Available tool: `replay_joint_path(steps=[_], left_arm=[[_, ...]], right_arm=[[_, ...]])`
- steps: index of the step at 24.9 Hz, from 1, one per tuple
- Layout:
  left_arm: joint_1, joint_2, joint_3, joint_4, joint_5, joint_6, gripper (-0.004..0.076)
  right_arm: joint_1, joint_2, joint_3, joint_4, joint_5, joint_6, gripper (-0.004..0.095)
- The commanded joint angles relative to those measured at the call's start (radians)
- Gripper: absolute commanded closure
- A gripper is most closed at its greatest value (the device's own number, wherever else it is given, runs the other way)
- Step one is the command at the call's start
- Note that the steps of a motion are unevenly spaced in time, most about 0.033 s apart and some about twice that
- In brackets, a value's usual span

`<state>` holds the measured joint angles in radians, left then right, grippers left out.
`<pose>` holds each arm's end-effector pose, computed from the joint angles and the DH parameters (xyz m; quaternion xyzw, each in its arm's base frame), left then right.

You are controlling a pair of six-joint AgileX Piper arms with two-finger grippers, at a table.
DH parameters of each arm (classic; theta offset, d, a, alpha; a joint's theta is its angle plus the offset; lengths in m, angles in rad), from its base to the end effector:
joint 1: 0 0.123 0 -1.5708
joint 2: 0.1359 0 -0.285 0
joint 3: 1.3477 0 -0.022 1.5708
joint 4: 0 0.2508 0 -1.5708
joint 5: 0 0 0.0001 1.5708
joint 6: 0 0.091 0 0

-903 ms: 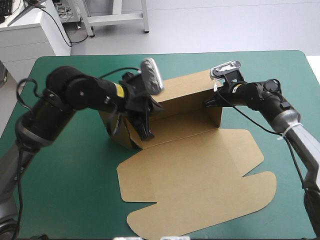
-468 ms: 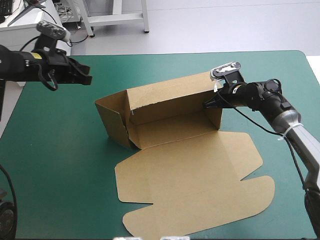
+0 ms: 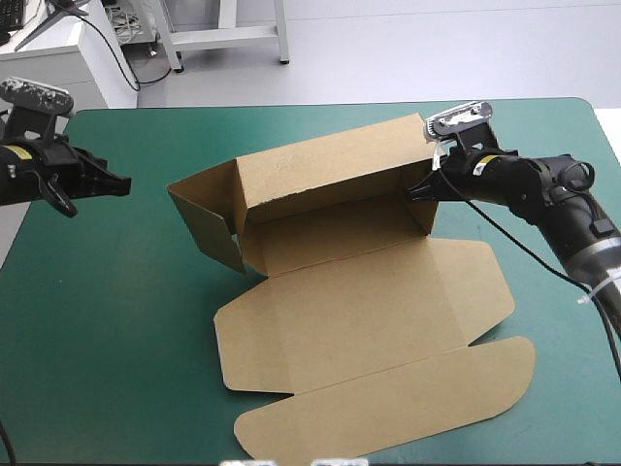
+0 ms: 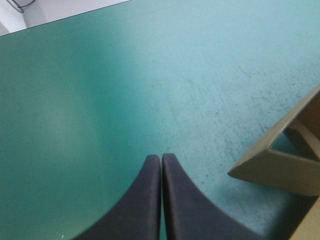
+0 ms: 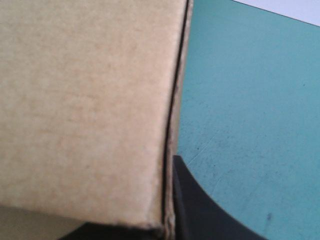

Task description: Fold the box

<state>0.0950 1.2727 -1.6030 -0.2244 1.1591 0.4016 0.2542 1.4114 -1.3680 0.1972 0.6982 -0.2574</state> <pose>0.2412 0.0043 0.4664 0.1392 0.8988 -0.0102 0.4155 0.3020 0.0903 0.3865 -0.1875 0.8735 0.0894 0.4403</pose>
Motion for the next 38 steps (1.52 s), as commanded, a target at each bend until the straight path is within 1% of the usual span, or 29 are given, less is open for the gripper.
replay_joint_path(steps=[1,4,6,12,16,18,24,26,30,34,35,36,37,38], left_arm=[[-0.001,-0.091,0.088,0.044,-0.133,-0.042,0.0733],[-0.001,-0.149,0.198,0.057,-0.218,-0.044,0.0733],[-0.001,-0.183,0.264,0.058,-0.257,-0.044,0.0733],[-0.001,-0.233,0.357,0.059,-0.274,-0.044,0.0733],[-0.001,-0.233,0.368,0.059,-0.277,-0.044,0.0733],[-0.001,-0.233,0.368,0.059,-0.283,-0.044,0.0733],[-0.001,-0.233,0.368,0.060,-0.286,-0.044,0.0733],[-0.001,-0.233,0.368,0.060,-0.286,-0.044,0.0733],[-0.001,-0.233,0.368,0.042,-0.288,-0.044,0.0733],[-0.001,-0.233,0.368,0.040,-0.276,-0.044,0.0733],[-0.001,-0.233,0.368,0.038,-0.272,-0.044,0.0733],[-0.001,-0.233,0.368,0.038,-0.268,-0.040,0.0733],[-0.001,-0.233,0.368,0.038,-0.268,-0.040,0.0733],[-0.001,-0.233,0.368,0.038,-0.266,-0.040,0.0733]], right_arm=[[-0.006,-0.052,-0.037,0.071,0.009,0.005,0.0927],[-0.006,-0.052,-0.037,0.088,0.091,0.005,0.0927],[-0.006,-0.052,-0.037,0.091,0.149,0.026,0.0927],[-0.006,-0.052,-0.037,0.082,0.311,0.019,0.0927],[-0.006,-0.050,-0.037,0.077,0.377,0.016,0.0927],[-0.006,-0.050,-0.037,0.075,0.367,0.005,0.0927],[-0.006,-0.029,-0.037,0.075,0.267,-0.011,0.0927],[-0.006,0.013,-0.037,0.075,0.224,-0.011,0.0927],[-0.006,0.121,-0.037,0.080,0.212,0.025,0.0927],[-0.006,0.206,-0.037,0.083,0.150,0.019,0.0920],[-0.006,0.218,-0.037,0.083,0.128,0.019,0.0901],[-0.006,0.232,-0.037,0.085,0.106,0.011,0.0862],[-0.006,0.241,-0.037,0.093,0.095,0.000,0.0808],[-0.006,0.250,-0.037,0.095,0.089,-0.014,0.0704]])
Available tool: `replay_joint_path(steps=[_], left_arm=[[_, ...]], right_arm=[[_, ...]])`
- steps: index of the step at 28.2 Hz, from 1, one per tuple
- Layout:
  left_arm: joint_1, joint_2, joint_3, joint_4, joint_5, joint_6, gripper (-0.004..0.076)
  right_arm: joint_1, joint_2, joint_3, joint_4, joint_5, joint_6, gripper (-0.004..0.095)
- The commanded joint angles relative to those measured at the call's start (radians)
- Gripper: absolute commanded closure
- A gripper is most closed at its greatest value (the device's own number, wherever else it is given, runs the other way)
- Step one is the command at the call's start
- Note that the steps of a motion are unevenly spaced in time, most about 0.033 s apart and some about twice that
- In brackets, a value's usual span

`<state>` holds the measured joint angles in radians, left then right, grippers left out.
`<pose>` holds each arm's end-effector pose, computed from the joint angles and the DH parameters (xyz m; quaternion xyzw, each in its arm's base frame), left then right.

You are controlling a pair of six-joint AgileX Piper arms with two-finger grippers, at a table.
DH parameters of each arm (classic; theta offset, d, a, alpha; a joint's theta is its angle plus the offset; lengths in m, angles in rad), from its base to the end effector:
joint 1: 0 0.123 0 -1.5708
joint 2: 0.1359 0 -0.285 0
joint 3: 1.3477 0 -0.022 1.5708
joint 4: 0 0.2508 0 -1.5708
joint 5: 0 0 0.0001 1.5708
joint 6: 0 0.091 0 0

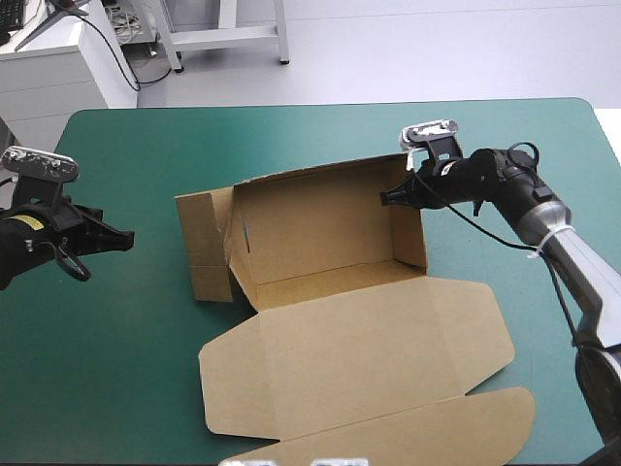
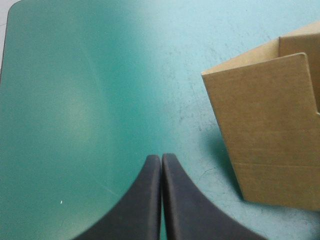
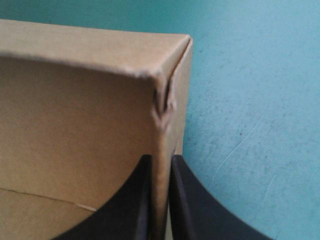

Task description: Fold the box

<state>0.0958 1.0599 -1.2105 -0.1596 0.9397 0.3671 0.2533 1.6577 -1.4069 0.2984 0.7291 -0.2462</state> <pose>0.2036 0.0078 0.4107 0.1068 0.8980 0.0201 0.4263 0.3551 0.1104 0.3135 -0.1611 0.9214 0.1314 0.3284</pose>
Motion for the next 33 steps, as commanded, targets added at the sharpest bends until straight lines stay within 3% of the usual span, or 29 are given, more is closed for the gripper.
replay_joint_path(steps=[1,4,6,11,22,33], left_arm=[[-0.001,-0.020,-0.024,-0.027,-0.045,-0.006,0.0733],[-0.001,-0.020,-0.024,-0.031,-0.042,-0.006,0.0733],[-0.001,-0.020,-0.024,-0.031,-0.041,-0.006,0.0733],[-0.001,-0.020,-0.024,-0.031,-0.041,-0.006,0.0733],[-0.001,-0.020,-0.024,-0.031,-0.041,-0.006,0.0733],[-0.001,-0.020,-0.024,-0.031,-0.041,-0.006,0.0733]], right_arm=[[-0.006,0.005,0.002,-0.006,0.056,-0.035,0.0590],[-0.006,0.002,0.002,0.014,0.056,-0.074,0.0217],[-0.006,-0.009,-0.001,0.017,0.056,-0.078,0.0133],[-0.006,-0.056,-0.056,0.011,0.092,-0.078,0.0129],[-0.006,-0.175,-0.340,0.008,0.292,-0.074,0.0129],[-0.006,-0.116,-0.356,0.004,0.273,-0.074,0.0134]])
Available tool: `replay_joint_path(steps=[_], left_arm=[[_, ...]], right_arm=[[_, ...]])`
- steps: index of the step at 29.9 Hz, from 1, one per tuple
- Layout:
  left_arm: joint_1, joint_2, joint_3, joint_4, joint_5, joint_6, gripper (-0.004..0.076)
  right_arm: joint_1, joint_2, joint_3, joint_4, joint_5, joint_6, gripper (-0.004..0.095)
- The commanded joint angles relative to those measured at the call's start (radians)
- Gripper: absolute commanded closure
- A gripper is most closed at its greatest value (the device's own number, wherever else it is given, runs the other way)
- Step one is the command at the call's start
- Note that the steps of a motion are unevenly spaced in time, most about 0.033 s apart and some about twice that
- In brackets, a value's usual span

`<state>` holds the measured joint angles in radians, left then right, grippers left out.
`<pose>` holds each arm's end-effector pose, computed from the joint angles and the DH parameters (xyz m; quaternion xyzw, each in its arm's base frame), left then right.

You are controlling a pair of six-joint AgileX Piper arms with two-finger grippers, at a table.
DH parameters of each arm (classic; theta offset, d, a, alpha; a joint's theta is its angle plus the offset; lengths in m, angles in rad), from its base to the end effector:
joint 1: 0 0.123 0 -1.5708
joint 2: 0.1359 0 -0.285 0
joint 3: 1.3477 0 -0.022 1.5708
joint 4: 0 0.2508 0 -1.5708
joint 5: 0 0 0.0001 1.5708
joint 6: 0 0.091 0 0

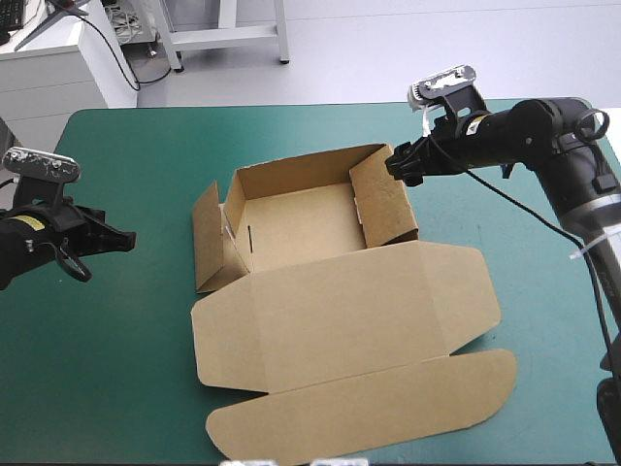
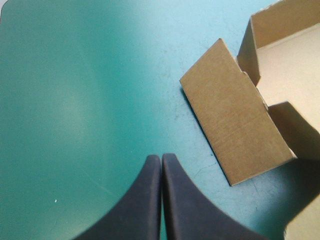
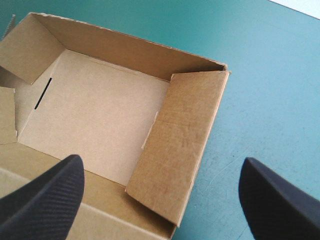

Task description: Fold the box

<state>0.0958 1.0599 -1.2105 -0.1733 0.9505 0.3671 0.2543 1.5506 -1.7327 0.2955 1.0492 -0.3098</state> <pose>0.2030 0.0067 0.4102 0.1062 0.8999 0.0124 0.4229 0.3161 0.1059 0.4333 -0.2363 0.8819 0.1354 0.3849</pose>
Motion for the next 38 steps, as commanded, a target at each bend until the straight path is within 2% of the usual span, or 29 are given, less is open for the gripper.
replay_joint_path(steps=[1,21,25,31,38], left_arm=[[-0.001,-0.020,-0.024,-0.018,-0.052,-0.006,0.0733],[-0.001,-0.020,-0.024,-0.021,-0.027,-0.006,0.0733],[-0.001,-0.020,-0.024,-0.025,-0.021,-0.006,0.0733],[-0.001,-0.020,-0.024,-0.031,-0.021,-0.006,0.0733],[-0.001,-0.020,-0.024,-0.031,-0.021,-0.006,0.0733]], right_arm=[[-0.007,0.006,-0.030,0.007,-0.048,-0.010,0.0134],[-0.007,0.312,-0.032,0.015,-0.114,-0.008,0.0136],[-0.007,0.340,-0.032,0.015,-0.148,-0.006,0.0173],[-0.007,0.378,-0.032,0.015,-0.159,-0.002,0.0379],[-0.007,0.387,-0.034,0.022,-0.165,-0.002,0.0760]])
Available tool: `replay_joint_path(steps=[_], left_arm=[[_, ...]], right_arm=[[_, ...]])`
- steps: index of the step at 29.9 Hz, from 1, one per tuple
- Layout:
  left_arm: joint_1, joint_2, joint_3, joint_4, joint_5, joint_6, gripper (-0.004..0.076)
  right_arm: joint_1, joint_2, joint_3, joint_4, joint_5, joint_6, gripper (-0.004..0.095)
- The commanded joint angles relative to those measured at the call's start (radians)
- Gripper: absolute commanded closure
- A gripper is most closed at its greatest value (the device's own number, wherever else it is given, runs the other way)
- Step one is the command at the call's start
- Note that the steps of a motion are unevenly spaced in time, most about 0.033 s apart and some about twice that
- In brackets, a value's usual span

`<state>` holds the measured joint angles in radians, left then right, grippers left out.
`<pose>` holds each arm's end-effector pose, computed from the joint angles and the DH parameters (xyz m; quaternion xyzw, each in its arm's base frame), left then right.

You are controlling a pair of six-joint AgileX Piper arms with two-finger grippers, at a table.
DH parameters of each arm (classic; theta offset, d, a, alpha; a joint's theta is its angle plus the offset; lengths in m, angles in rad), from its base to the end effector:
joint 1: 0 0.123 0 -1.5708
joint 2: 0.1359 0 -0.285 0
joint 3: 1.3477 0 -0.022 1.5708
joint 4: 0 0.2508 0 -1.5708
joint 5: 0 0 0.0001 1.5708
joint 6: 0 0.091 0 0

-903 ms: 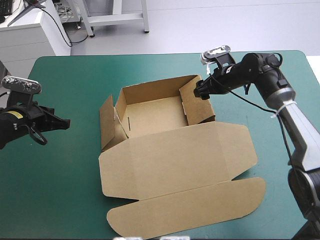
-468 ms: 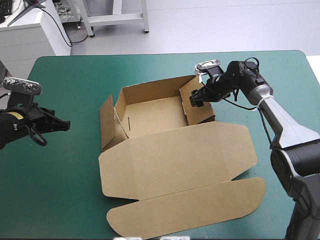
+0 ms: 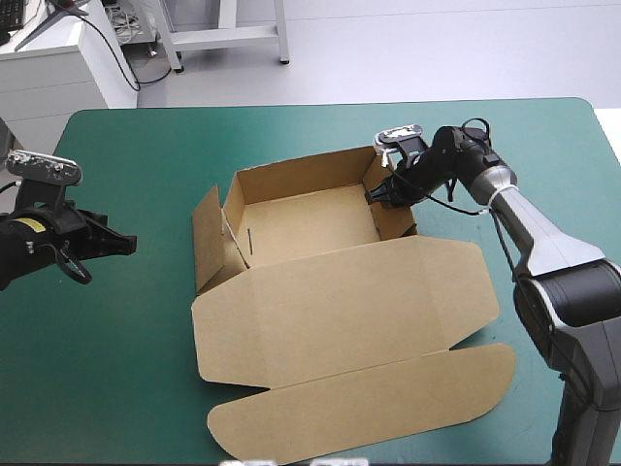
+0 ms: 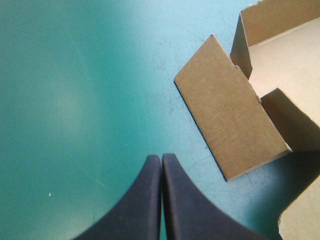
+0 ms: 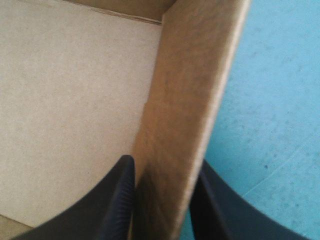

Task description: Fold the box

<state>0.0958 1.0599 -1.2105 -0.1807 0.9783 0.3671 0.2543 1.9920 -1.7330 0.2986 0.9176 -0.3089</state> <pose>0.2014 0.0057 0.4084 0.1075 0.9051 0.0057 0.4113 0.4245 0.1323 0.2662 -0.2096 0.9391 0.1298 0.2394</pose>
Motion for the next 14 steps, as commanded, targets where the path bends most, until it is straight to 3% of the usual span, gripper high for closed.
replay_joint_path(steps=[1,3,14], left_arm=[[-0.001,-0.020,-0.024,-0.024,-0.049,-0.003,0.0733],[-0.001,-0.020,-0.024,-0.024,-0.049,-0.003,0.0733],[-0.001,-0.020,-0.024,-0.024,-0.035,-0.003,0.0733]], right_arm=[[-0.007,-0.054,-0.035,0.019,-0.034,-0.003,0.0818],[-0.007,-0.054,-0.046,0.019,-0.027,-0.003,0.0924],[-0.031,-0.108,-0.227,0.014,0.128,-0.003,0.0927]])
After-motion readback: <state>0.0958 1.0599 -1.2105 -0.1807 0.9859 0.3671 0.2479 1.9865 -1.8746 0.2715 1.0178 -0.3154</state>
